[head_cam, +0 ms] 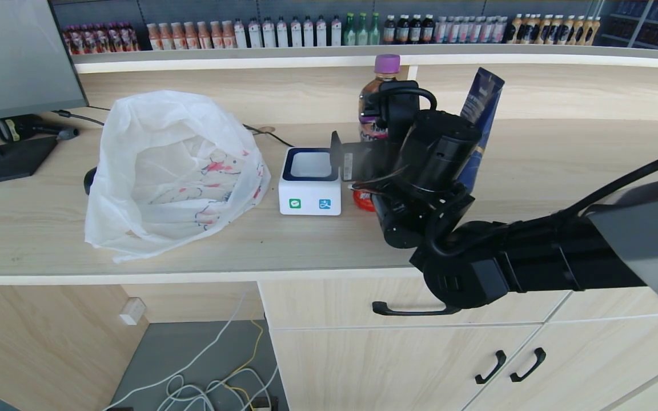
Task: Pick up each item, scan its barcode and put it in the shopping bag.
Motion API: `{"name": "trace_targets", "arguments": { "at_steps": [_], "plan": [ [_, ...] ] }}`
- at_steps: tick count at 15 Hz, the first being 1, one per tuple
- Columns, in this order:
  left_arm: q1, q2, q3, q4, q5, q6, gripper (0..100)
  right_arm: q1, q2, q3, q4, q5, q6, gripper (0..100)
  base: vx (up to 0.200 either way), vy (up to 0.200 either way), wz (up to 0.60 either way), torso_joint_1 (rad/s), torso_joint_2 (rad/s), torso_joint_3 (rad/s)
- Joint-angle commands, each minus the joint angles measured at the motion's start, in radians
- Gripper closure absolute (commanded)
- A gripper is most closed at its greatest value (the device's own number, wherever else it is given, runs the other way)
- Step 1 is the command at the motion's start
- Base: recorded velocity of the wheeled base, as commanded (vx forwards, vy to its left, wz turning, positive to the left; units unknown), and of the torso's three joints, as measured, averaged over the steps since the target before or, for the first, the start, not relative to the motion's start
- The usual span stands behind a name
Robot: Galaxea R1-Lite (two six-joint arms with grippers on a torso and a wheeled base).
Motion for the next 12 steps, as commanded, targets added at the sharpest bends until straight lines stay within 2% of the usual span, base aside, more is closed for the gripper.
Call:
{"name": "trace_targets", "arguments": {
  "at_steps": [1,2,3,12],
  "plan": [
    [0.000,0.000,0.000,0.000,0.000,0.000,100,0.000,0.000,-0.010,0.001,0.003,-0.003,0,0.000,0.000,0.00,0.000,0.00,0.000],
    [0.000,0.000,0.000,0.000,0.000,0.000,100,0.000,0.002,-0.011,0.003,0.005,-0.005,0,0.000,0.000,0.00,0.000,0.00,0.000],
    [0.000,0.000,0.000,0.000,0.000,0.000,100,-0.002,0.008,-0.013,0.003,0.012,-0.003,100,0.000,0.000,0.00,0.000,0.00,0.000],
    [0.000,0.000,0.000,0.000,0.000,0.000,100,-0.012,-0.003,-0.027,-0.005,0.026,0.002,100,0.000,0.000,0.00,0.000,0.00,0.000]
  ]
}}
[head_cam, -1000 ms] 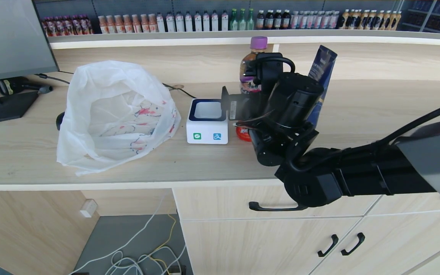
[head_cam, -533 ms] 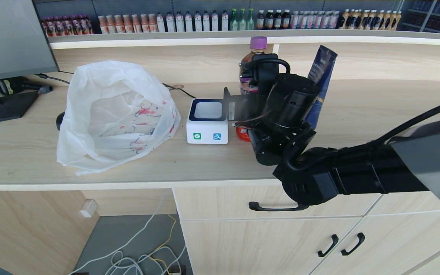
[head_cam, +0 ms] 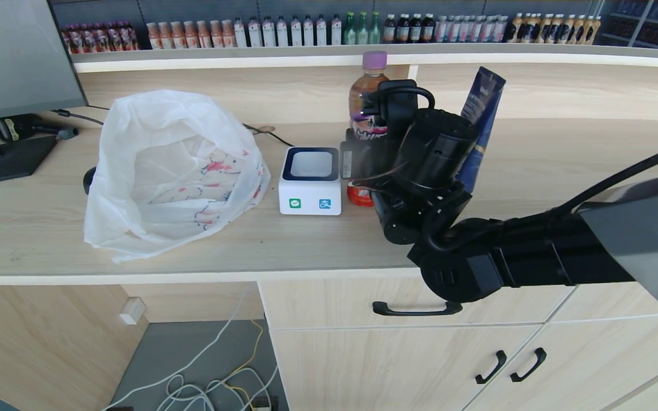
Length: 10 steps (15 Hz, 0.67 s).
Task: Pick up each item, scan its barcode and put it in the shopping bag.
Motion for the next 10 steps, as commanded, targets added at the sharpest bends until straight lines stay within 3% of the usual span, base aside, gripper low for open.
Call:
{"name": "trace_targets", "arguments": {
  "at_steps": [1,10],
  "plan": [
    [0.000,0.000,0.000,0.000,0.000,-0.001,100,-0.001,-0.018,0.000,-0.003,0.000,0.002,100,0.000,0.000,0.00,0.000,0.00,0.000],
    [0.000,0.000,0.000,0.000,0.000,-0.001,100,0.031,-0.152,0.103,-0.012,0.001,0.017,100,0.000,0.000,0.00,0.000,0.00,0.000]
  ]
}}
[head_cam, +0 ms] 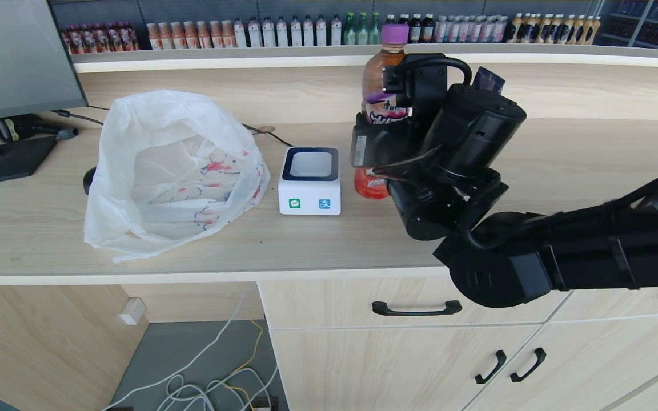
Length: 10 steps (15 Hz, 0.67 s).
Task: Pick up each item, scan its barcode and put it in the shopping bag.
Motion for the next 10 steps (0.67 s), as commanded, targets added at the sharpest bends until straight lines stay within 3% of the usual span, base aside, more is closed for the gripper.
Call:
{"name": "trace_targets", "arguments": {
  "at_steps": [1,6,10],
  "plan": [
    [0.000,0.000,0.000,0.000,0.000,0.000,100,0.029,-0.076,0.051,-0.012,0.000,0.011,100,0.000,0.000,0.00,0.000,0.00,0.000],
    [0.000,0.000,0.000,0.000,0.000,0.000,100,0.079,-0.167,0.172,-0.067,0.000,0.039,100,0.000,0.000,0.00,0.000,0.00,0.000],
    [0.000,0.000,0.000,0.000,0.000,0.000,100,0.164,-0.269,0.353,-0.168,-0.014,0.042,100,0.000,0.000,0.00,0.000,0.00,0.000]
  ]
}}
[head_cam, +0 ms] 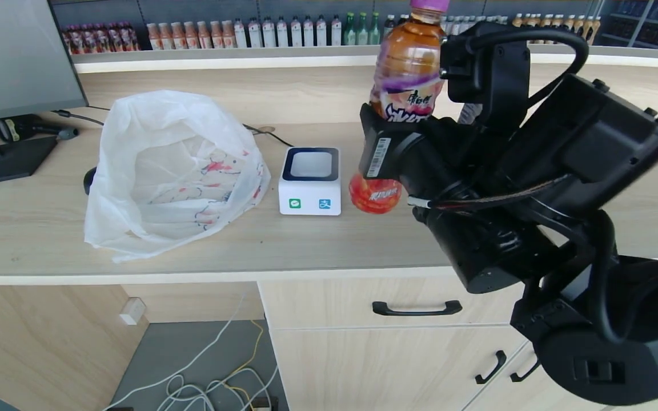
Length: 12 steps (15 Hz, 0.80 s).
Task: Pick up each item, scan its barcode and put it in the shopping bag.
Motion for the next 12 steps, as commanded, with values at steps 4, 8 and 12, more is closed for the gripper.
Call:
{"name": "trace_targets", "arguments": {
  "at_steps": [4,8,12],
  "plan": [
    [0.000,0.000,0.000,0.000,0.000,0.000,100,0.064,-0.171,0.218,-0.040,-0.003,0.000,100,0.000,0.000,0.00,0.000,0.00,0.000],
    [0.000,0.000,0.000,0.000,0.000,0.000,100,0.088,-0.259,0.453,-0.086,0.000,-0.011,100,0.000,0.000,0.00,0.000,0.00,0.000],
    [0.000,0.000,0.000,0.000,0.000,0.000,100,0.110,-0.334,0.585,-0.086,-0.003,-0.026,100,0.000,0.000,0.00,0.000,0.00,0.000]
  ]
}}
